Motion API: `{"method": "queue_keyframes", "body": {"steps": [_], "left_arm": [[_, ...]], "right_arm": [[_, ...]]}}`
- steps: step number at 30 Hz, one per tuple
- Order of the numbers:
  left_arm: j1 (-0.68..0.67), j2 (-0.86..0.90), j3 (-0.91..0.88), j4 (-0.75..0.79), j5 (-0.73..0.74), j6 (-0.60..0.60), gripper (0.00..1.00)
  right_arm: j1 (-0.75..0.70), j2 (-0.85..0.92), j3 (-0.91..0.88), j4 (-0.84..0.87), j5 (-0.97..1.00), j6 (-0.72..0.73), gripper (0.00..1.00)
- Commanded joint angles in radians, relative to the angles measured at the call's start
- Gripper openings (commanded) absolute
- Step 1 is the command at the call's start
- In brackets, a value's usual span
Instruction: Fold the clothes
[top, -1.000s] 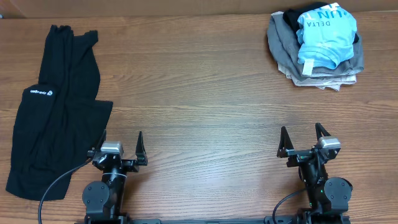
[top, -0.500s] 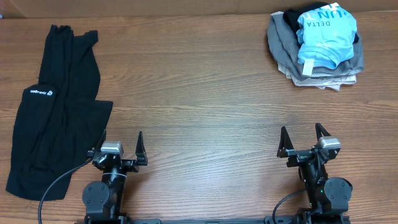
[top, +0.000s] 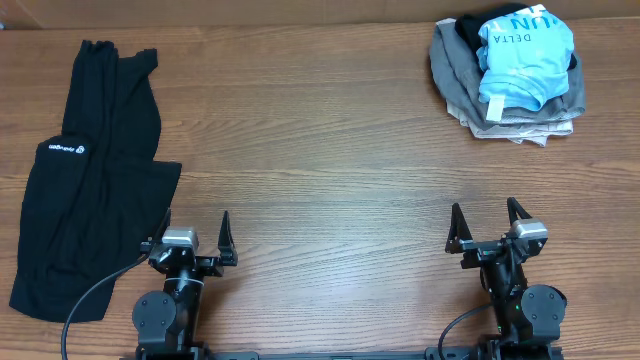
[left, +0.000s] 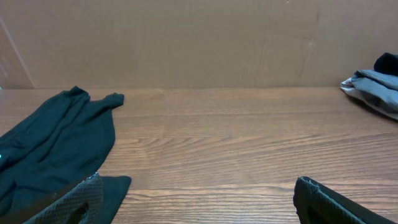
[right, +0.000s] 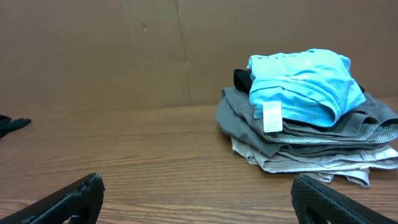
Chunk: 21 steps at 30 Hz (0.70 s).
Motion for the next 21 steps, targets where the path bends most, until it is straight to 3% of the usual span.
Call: {"method": "queue_keyframes", "body": {"steps": [1,21], "left_arm": [[0.011,-0.011,-0.004,-0.003,-0.014,-0.018,1.00],[0.011,-0.011,-0.004,-0.003,-0.014,-0.018,1.00]], "right_arm": [[0.010,-0.012,-0.011,0.006,0.029,0.006,1.00],[0.010,-0.012,-0.011,-0.002,0.066,0.008,1.00]]}}
